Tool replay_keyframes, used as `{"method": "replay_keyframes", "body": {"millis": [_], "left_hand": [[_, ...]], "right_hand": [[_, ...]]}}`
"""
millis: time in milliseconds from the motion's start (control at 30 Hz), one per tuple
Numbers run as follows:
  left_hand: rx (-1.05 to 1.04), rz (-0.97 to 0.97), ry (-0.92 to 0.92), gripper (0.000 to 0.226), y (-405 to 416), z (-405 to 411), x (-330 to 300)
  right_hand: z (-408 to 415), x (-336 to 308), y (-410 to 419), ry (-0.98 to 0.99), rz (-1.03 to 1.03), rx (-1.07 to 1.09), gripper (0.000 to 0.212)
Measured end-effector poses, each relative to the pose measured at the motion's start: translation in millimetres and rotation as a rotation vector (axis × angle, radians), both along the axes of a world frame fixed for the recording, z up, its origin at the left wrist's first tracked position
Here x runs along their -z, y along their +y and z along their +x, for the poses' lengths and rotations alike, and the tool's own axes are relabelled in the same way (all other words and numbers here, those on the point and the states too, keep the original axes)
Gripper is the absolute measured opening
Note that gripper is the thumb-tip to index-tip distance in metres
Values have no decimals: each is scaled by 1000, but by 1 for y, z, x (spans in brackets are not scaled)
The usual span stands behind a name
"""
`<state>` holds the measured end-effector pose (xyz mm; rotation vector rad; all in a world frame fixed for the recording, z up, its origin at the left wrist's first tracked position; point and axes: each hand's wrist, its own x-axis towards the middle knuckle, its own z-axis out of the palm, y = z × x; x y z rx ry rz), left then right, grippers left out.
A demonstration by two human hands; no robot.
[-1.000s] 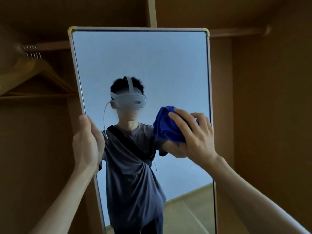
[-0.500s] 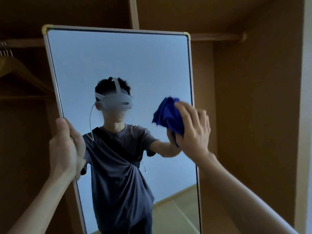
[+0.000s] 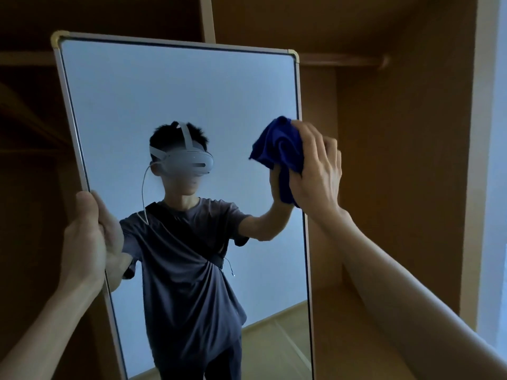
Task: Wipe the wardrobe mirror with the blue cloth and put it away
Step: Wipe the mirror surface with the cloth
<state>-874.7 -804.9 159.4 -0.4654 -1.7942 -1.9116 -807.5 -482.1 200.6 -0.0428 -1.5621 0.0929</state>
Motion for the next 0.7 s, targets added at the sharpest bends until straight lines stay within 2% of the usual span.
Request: {"method": "replay_keyframes", "body": {"millis": [100, 233, 333, 400, 500, 600, 700], "left_hand": [[49, -17, -35, 64, -4, -3, 21], [84, 10, -91, 73, -7, -11, 49], [109, 43, -147, 75, -7, -16, 52], [81, 49, -123, 70, -4, -16, 52], [99, 42, -87, 74, -1, -18, 51], [182, 36, -106, 72, -6, -24, 54], [224, 10, -100, 80, -11, -30, 57]], "right_hand": [[-4, 11, -21, 39, -81, -9, 59], [-3, 97, -30, 13, 131, 0, 52], [-7, 180, -27, -97, 245, 30, 76], [-6, 205, -23, -160, 289, 49, 81], [-4, 179, -16, -139, 273, 31, 72], [0, 117, -17, -60, 146, 4, 46], [1, 57, -21, -32, 16, 28, 55]]}}
